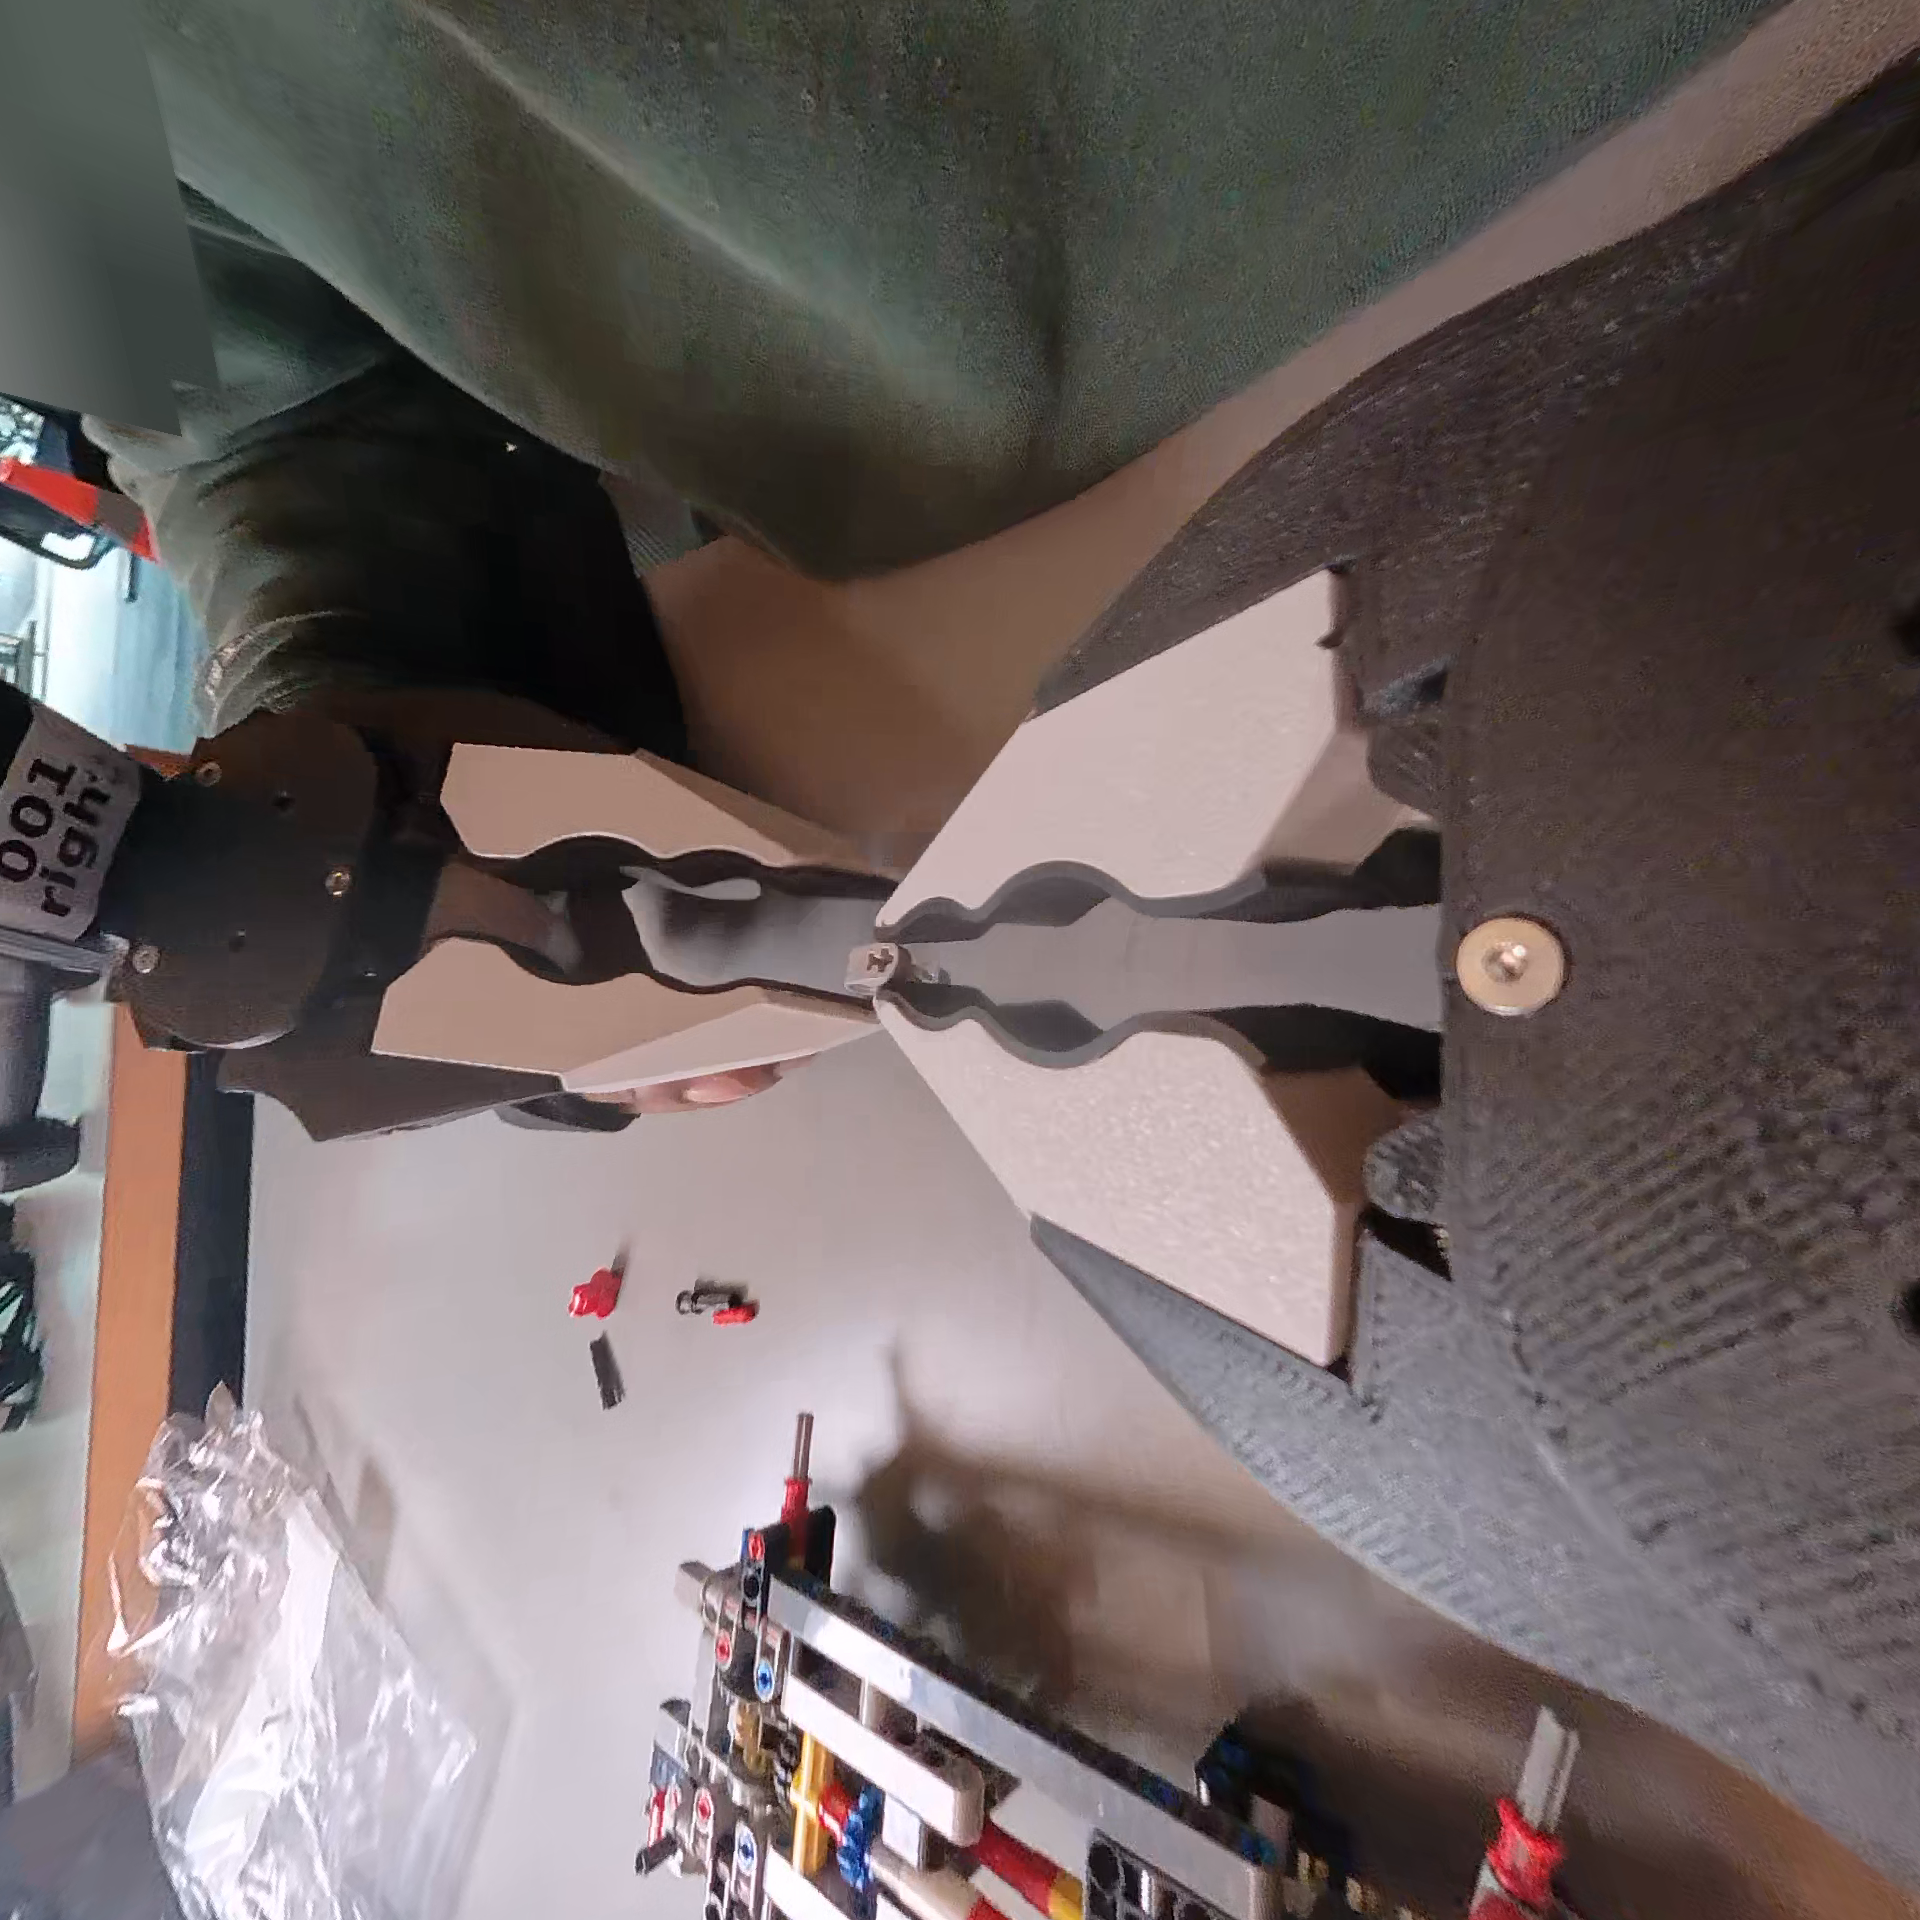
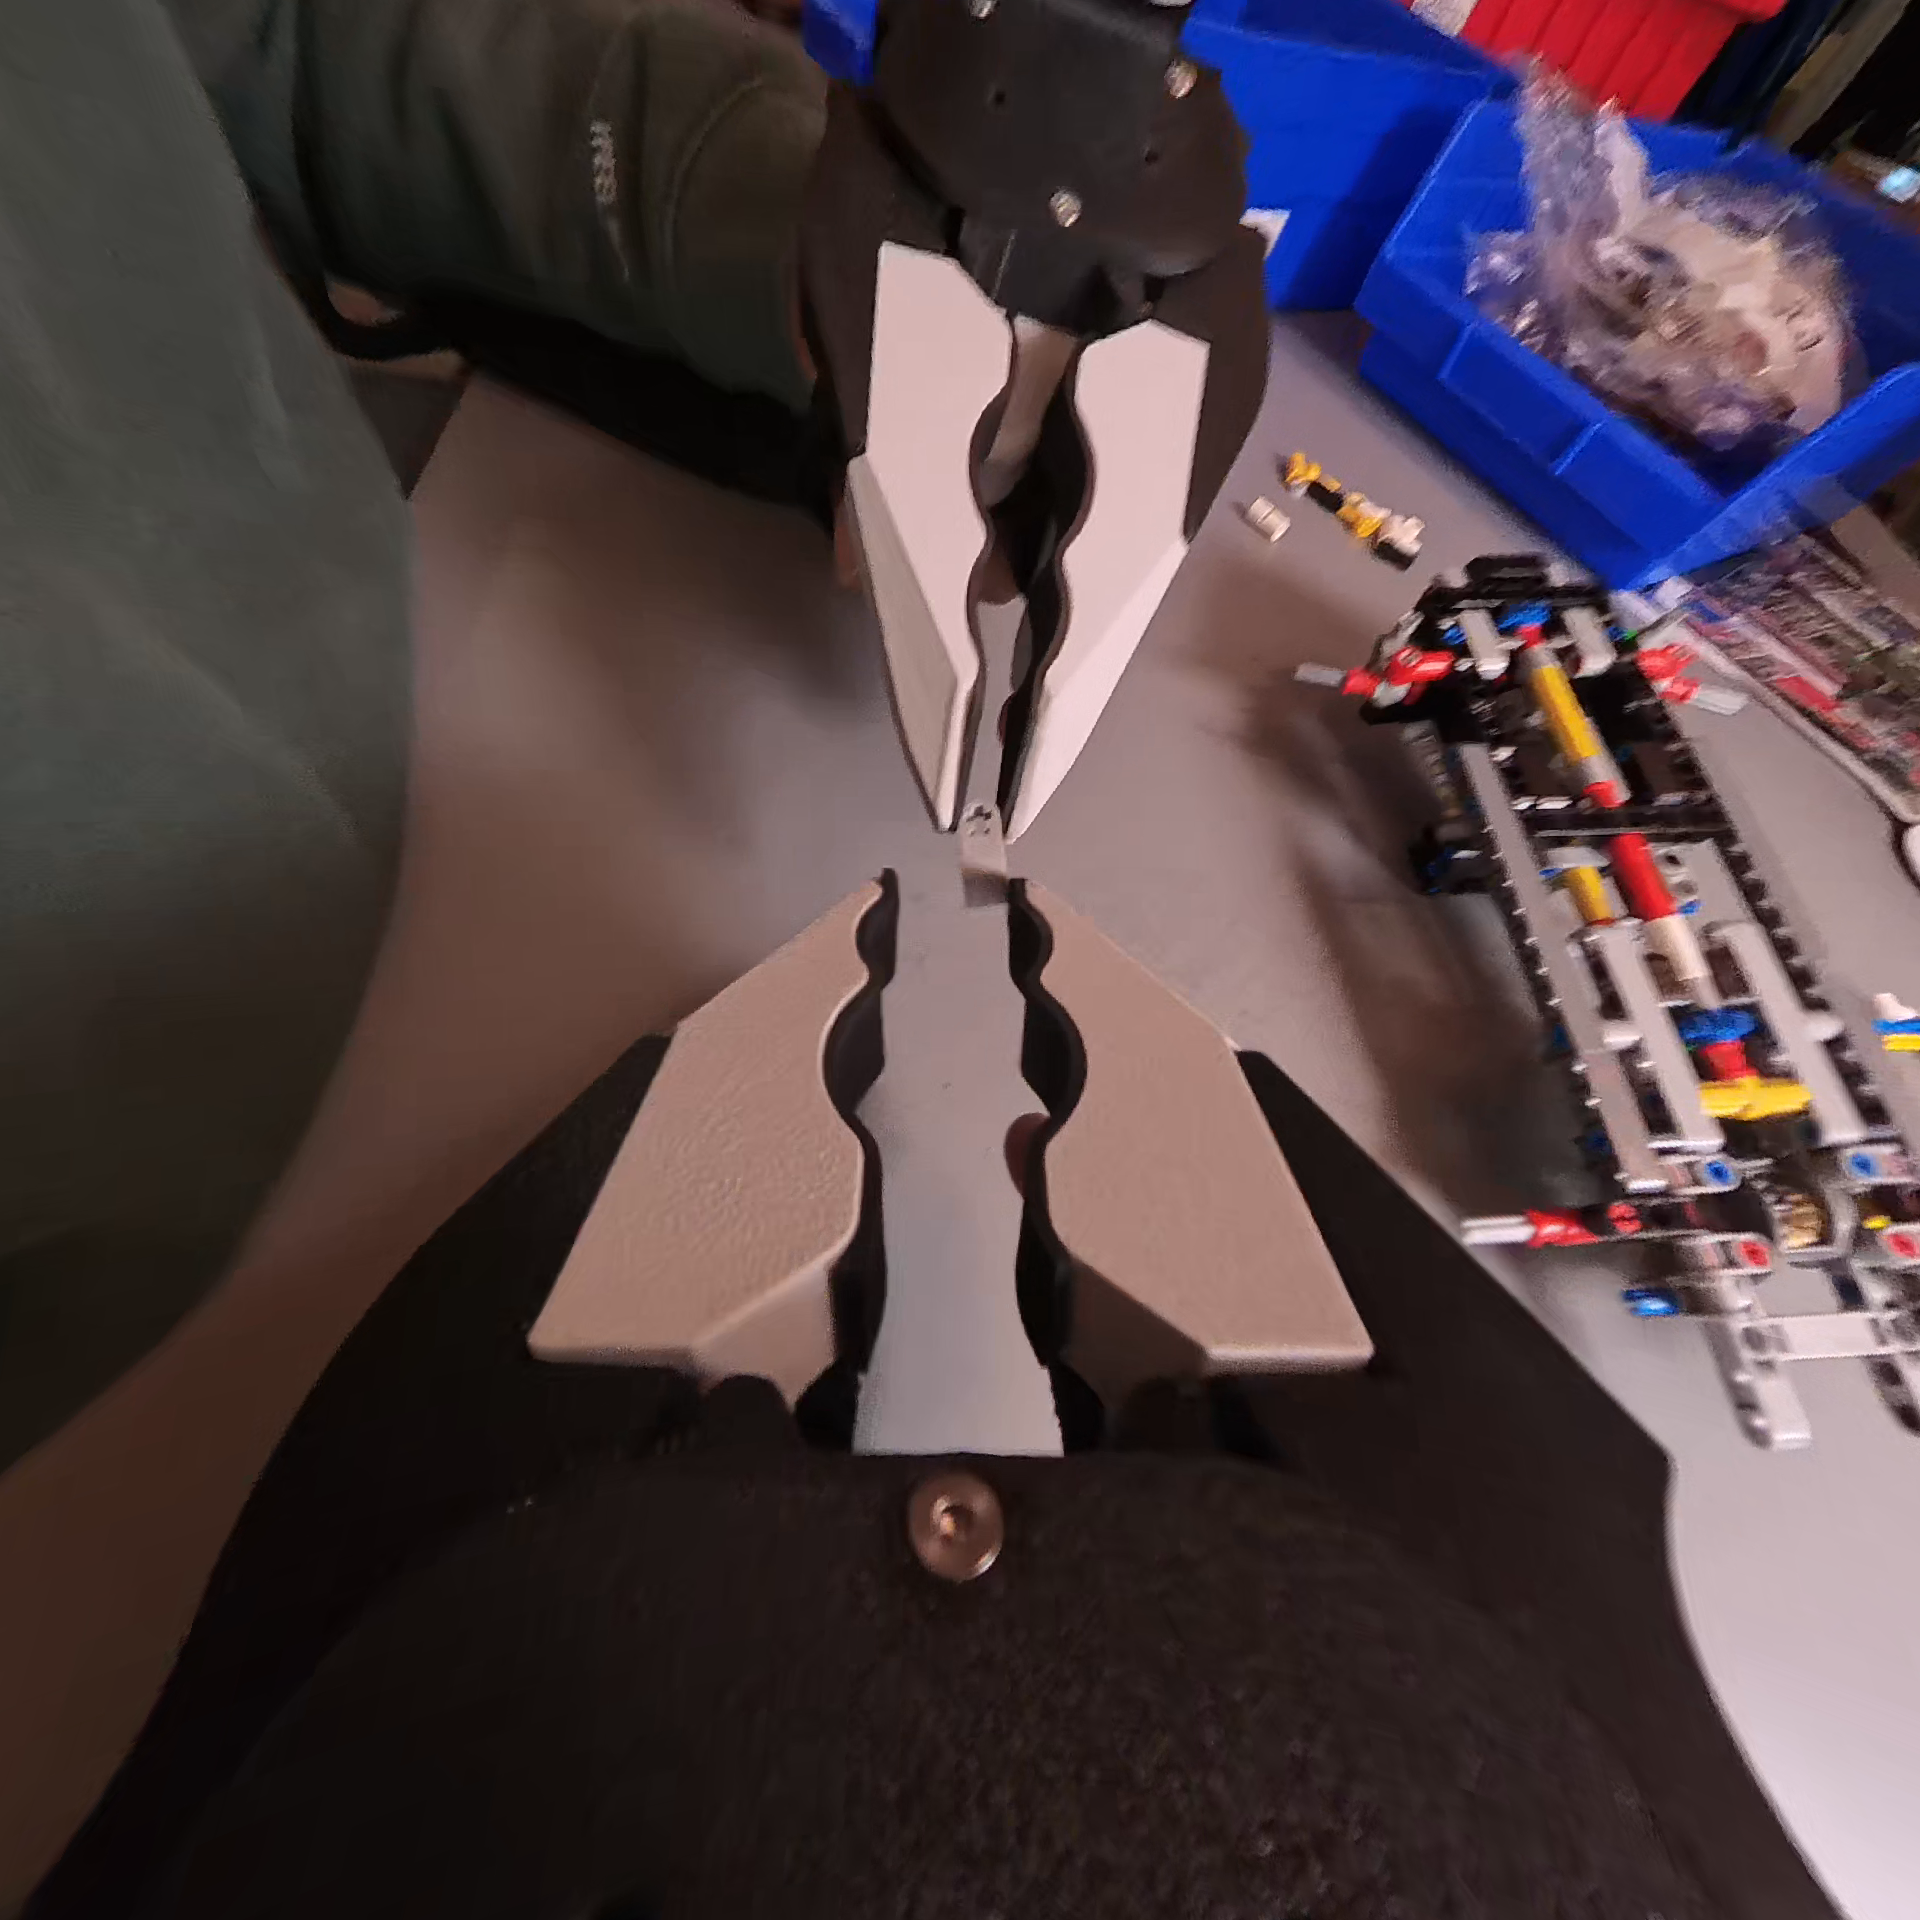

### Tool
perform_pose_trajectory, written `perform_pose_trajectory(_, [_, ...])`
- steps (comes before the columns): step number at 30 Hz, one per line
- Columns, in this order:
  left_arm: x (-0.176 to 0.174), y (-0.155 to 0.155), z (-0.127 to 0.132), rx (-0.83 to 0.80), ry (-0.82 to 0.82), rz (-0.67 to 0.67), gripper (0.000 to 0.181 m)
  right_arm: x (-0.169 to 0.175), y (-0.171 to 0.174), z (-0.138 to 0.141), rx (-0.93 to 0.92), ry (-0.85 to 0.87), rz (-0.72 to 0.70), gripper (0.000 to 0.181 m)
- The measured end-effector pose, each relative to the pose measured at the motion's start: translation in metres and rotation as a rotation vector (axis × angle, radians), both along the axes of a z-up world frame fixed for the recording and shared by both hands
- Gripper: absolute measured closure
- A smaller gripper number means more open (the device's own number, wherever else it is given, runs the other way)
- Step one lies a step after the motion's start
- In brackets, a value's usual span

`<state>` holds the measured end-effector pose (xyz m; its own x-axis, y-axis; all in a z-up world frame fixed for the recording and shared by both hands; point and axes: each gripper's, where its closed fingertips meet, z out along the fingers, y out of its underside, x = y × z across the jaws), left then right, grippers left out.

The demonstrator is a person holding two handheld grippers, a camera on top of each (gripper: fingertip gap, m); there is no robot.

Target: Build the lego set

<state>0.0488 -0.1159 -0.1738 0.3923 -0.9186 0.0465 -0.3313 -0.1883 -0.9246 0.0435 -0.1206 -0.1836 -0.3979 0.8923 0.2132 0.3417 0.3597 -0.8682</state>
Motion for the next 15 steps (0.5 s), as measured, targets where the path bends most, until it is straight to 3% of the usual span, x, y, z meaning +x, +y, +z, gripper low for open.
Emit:
perform_pose_trajectory(4, [-0.001,0.002,-0.007,-0.008,0.031,0.001,0.176,0.017,0.003,-0.019,-0.021,-0.086,-0.008,0.152])
perform_pose_trajectory(8, [-0.021,0.016,0.007,0.030,0.028,0.097,0.176,0.020,0.020,-0.016,-0.042,-0.071,-0.069,0.152])
perform_pose_trajectory(11, [-0.058,0.032,0.041,0.125,0.025,0.257,0.176,0.019,0.032,-0.012,-0.033,-0.041,-0.123,0.153])
perform_pose_trajectory(15, [-0.154,0.032,0.116,0.296,0.053,0.593,0.176,0.019,0.047,-0.005,-0.064,0.001,-0.182,0.155])
